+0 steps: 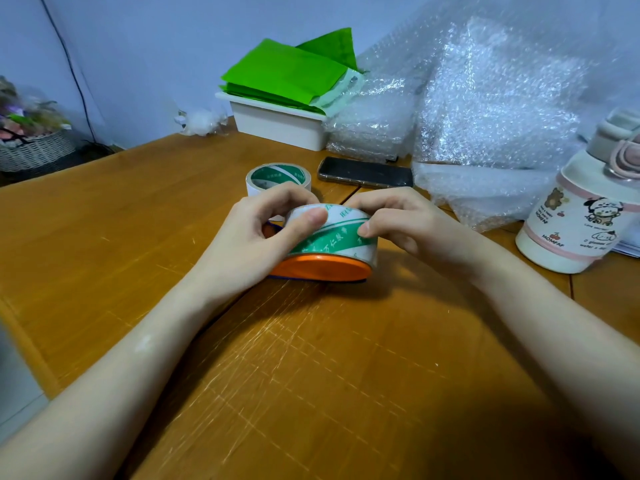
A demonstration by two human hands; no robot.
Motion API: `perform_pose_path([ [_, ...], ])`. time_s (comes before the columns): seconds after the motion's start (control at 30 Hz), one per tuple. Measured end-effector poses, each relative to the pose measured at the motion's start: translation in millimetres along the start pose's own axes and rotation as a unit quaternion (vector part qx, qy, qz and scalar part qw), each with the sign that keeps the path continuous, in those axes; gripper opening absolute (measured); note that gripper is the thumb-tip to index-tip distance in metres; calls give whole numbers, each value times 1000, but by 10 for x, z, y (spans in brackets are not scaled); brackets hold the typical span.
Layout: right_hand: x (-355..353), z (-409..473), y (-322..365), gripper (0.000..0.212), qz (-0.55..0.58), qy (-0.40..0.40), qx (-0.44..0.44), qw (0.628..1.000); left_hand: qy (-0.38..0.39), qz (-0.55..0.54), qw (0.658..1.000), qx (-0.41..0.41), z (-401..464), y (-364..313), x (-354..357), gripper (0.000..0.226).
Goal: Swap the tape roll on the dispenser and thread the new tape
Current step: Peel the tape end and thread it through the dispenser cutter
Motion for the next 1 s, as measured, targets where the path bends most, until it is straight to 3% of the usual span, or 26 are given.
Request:
perform_pose_path([
  [0.37, -7, 2, -3, 36, 3, 0, 4, 1000, 18, -55, 998, -9, -4, 19, -52, 19],
  [0.7, -3, -6, -2, 37, 9, 6, 0, 1000, 2, -4, 1000, -4, 4, 22, -17, 27],
  [1.0, 22, -26, 64, 15, -7, 5, -20, 1000, 20, -33, 999, -9, -7, 5, -47, 18],
])
Point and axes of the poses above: each hand's wrist, its own z-axis towards the middle knuckle, its own x-axis out of the palm, y = z × x, the point moved 3 cm from there along z, towards the middle knuckle, and after that the axes turned 13 degrees about -y, right-handed, at the moved point
